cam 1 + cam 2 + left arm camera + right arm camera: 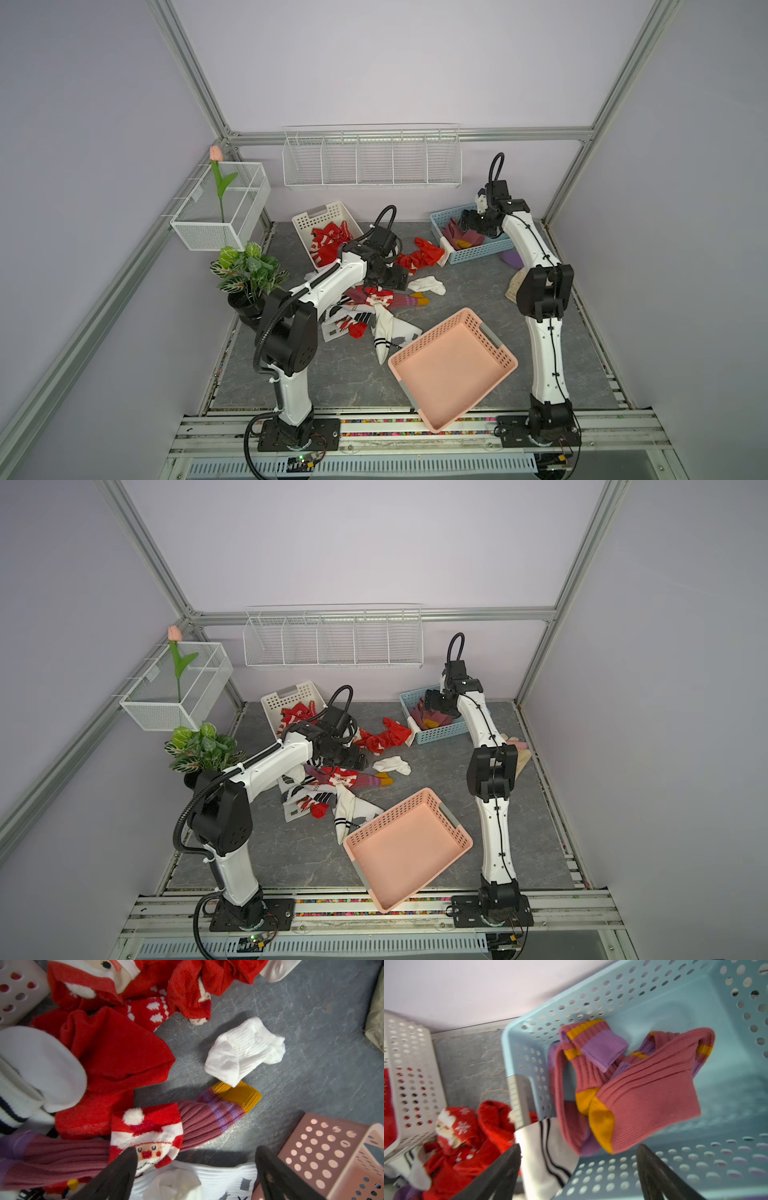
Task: Sort the socks into the basket by color
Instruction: Place the sock in the bin, then pick up the sock from the center of the board.
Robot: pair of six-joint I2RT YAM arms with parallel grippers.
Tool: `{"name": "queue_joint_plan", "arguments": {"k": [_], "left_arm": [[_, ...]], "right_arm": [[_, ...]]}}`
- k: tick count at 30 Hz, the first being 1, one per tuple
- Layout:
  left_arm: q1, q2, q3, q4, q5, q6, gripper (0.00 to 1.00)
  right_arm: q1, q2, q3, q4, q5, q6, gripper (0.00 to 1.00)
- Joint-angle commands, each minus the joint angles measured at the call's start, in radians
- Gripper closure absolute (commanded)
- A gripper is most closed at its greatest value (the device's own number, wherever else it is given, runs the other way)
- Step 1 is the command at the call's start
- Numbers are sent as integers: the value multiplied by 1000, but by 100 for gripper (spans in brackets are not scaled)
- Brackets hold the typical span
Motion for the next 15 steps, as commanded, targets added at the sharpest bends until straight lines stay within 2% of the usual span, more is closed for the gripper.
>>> {"name": "queue_joint_plan", "arguments": {"k": [1,9,15], "left_arm": [[-25,38,56,-57,-37,66,11],[-84,141,128,-105,-61,130,12],[-108,207,174,-137,-61,167,12]], "right_arm": [[35,-161,-141,63,-16,-3,12],[89,-382,-436,180,-42,29,12],[101,-475,-549,211,-44,38,12]]}}
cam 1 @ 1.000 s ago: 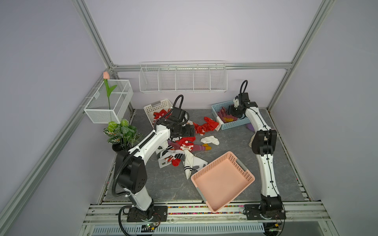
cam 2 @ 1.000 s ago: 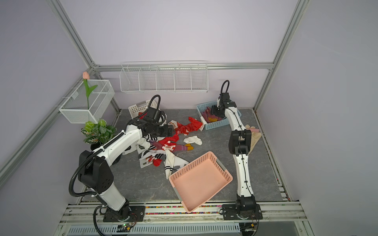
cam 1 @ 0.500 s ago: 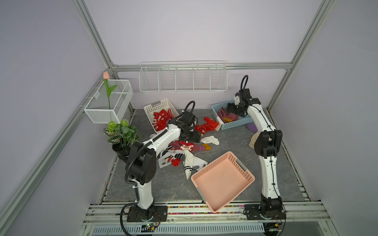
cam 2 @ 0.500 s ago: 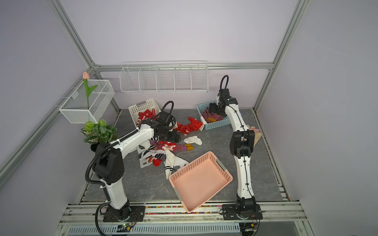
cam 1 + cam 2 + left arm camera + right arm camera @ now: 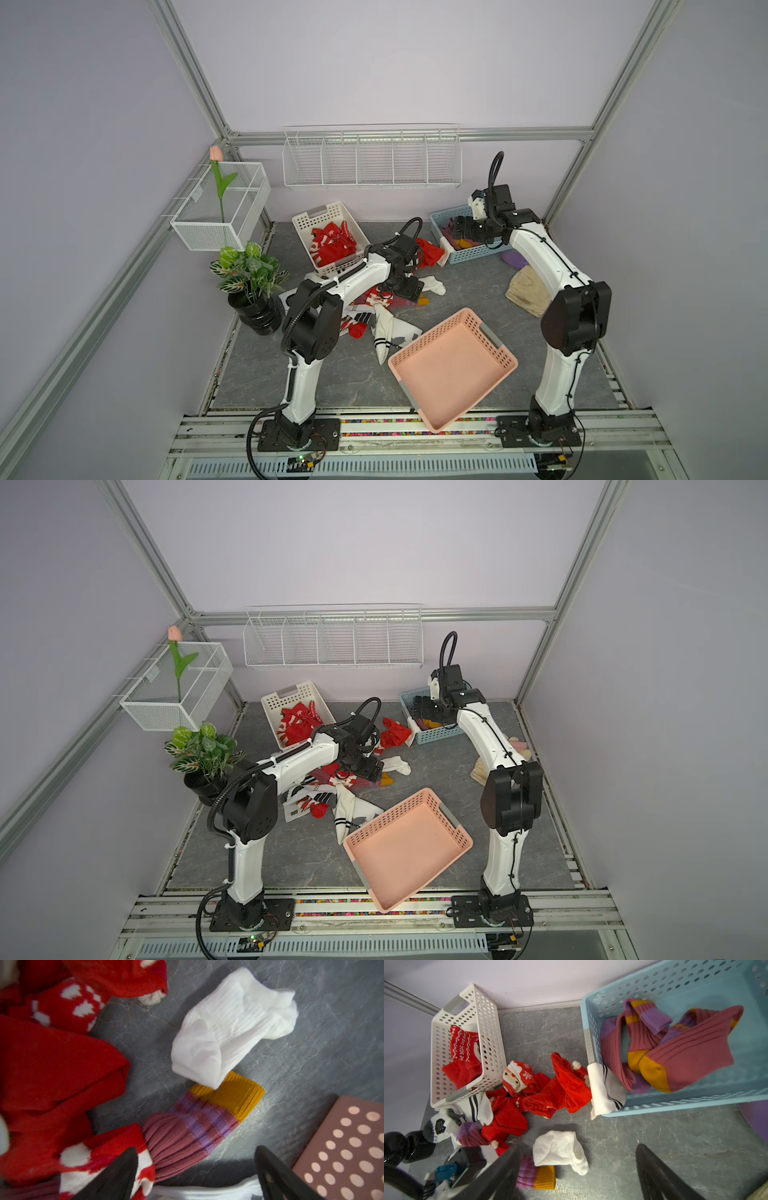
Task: Sort the socks into the basket by color
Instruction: Pick up the sock from the center of the board.
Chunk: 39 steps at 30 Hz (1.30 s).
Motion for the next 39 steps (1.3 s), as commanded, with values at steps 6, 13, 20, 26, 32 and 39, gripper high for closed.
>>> {"name": "queue_joint_plan", "arguments": {"k": [6,13,20,26,32,39], "left_arm": [[-19,97,92,-71,-40,63,11],[-18,158,124,-80,-65,82,16],[-19,176,118,-79,-85,82,53],[-26,132,88,-41,-100,80,93],[-29,53,82,-25,-116,73,100],[-29,-54,126,-58,-102,53,100]], "right_arm": [[8,-95,-95,57,-18,15,12],[10,-124,-132,73,-25,14,11],[9,-151,-163,102,-34,23,9],[10,-170,-178,115,-35,27,7],[12,-187,-200,127,-44,27,7],[18,-221,-220,136,-59,28,11]]}}
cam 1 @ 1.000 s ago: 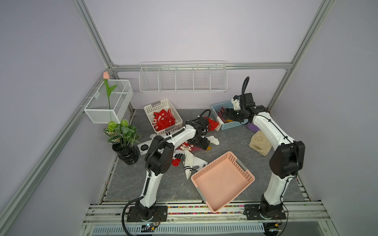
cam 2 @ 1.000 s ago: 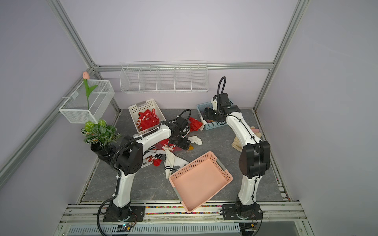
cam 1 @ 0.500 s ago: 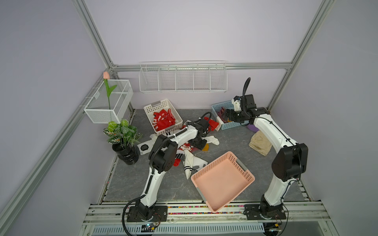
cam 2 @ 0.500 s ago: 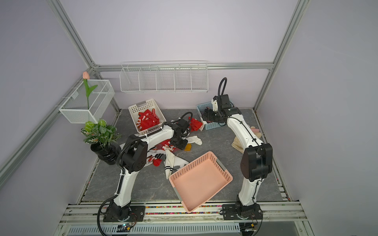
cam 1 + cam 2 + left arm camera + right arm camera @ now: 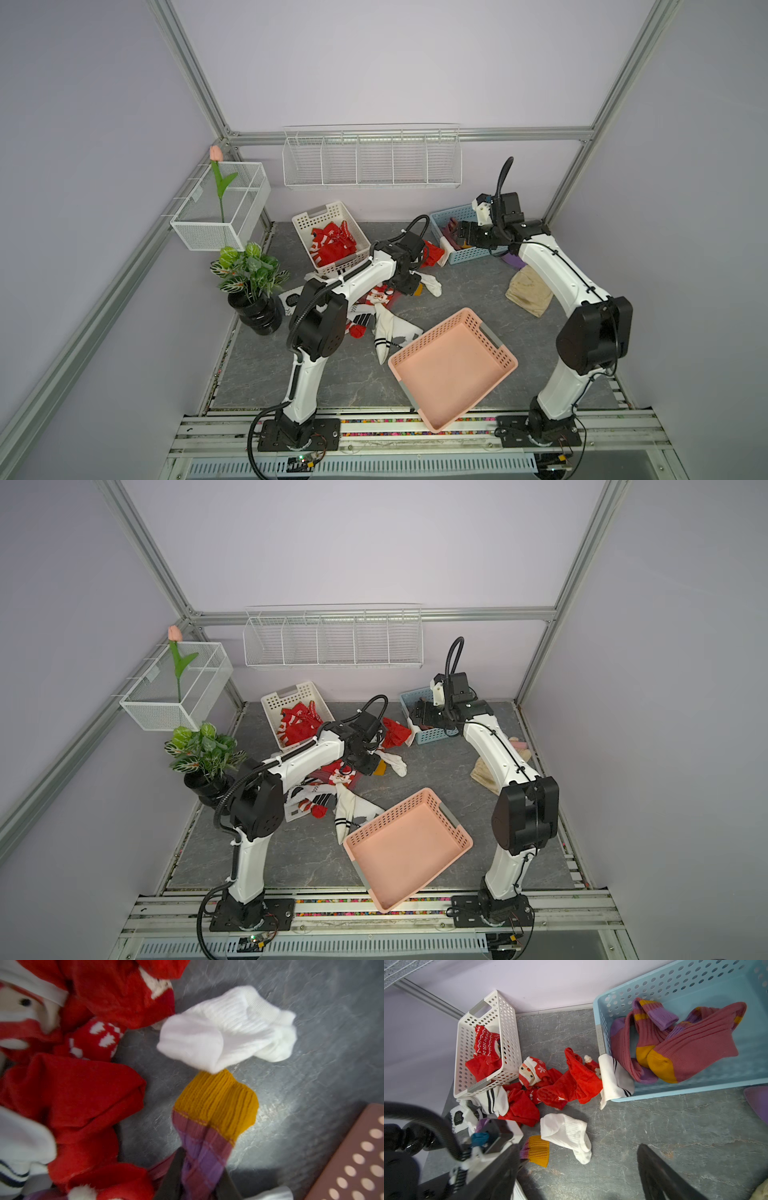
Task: Sort the socks into the basket by color
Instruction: Pick up the sock from the center of the board.
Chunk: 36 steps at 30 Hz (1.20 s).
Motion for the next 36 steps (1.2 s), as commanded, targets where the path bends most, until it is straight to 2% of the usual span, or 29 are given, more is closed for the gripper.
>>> {"name": "queue_joint_plan", "arguments": {"k": [1,9,12,18,24,30,36], "left_arm": [[-7,-69,50,-34,12,-16,100],[7,-198,91,-43,11,-117,100],[16,-250,90,-18,1,-167,100],[54,-343,65,82,82,-262,100],[100,-436,-9,233,171,-395,100],[107,-459,-7,315,241,-477,100],[109,-464,-8,384,308,-538,100]], "right_arm": [[10,-66,-29,28,-30,9,11],[15,-132,-112,104,-111,22,11],[16,-153,-154,144,-202,23,10],[49,-199,-277,256,-346,30,8],[119,-238,-371,371,-431,9,7],[204,-254,-429,531,-456,7,10],[276,-254,-441,646,-387,-12,11]]}}
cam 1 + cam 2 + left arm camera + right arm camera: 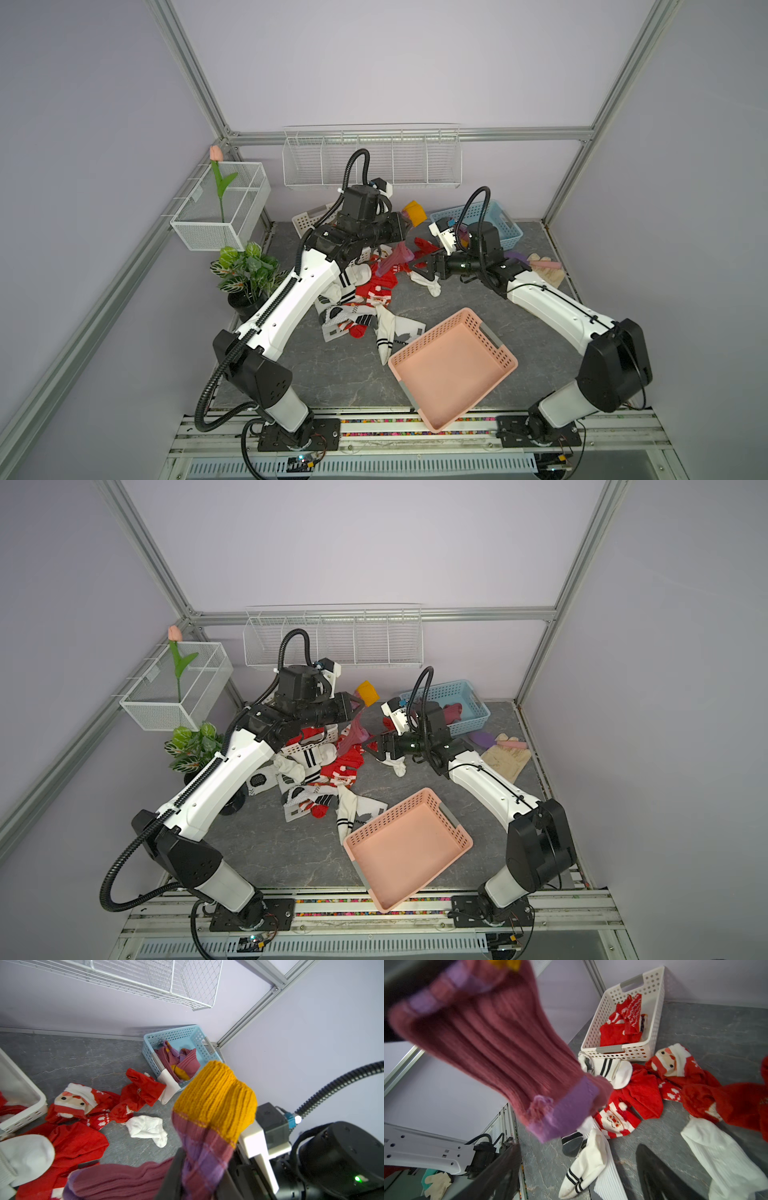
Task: Sort the socks into the basket by color
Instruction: Pick up the sock from the center of the board.
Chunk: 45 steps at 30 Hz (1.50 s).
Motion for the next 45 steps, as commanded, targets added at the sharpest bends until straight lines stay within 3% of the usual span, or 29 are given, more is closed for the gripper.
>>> {"name": "queue_joint_plan", "arguments": {"k": [1,8,12,13,15,17,19,21,28,32,33,37,45], "left_arm": [[4,-17,-9,80,76,-69,100],[4,-19,-50,164,154,-138,100],[4,-27,-80,215,183,-178,100],[4,-29,-84,220,187,-183,100],[4,-32,-92,230,194,-191,100],[3,-35,-96,236,201,-195,100],[4,-39,-102,238,199,-196,100],[8,-44,-108,236,194,-191,100],[37,-67,-136,195,145,-164,100],[48,-75,-157,147,96,-123,46],[50,-79,-162,138,85,-115,39],[58,-91,-183,97,35,-73,26],[76,-129,-255,57,-28,-25,19]], "right_arm": [[28,-31,-19,133,43,-25,12],[68,-7,-2,186,149,-49,11],[69,-4,-21,246,215,-31,2],[70,-4,-22,260,227,-29,4],[70,4,-11,266,244,-21,18],[70,12,-2,275,252,-17,42],[70,22,19,250,246,-18,75],[69,23,29,231,240,-22,93],[57,-4,25,151,239,-9,93],[36,-21,38,82,219,3,93],[28,-22,42,67,211,11,93],[-12,-35,57,15,197,36,93],[-128,-20,151,-137,239,37,93]]}}
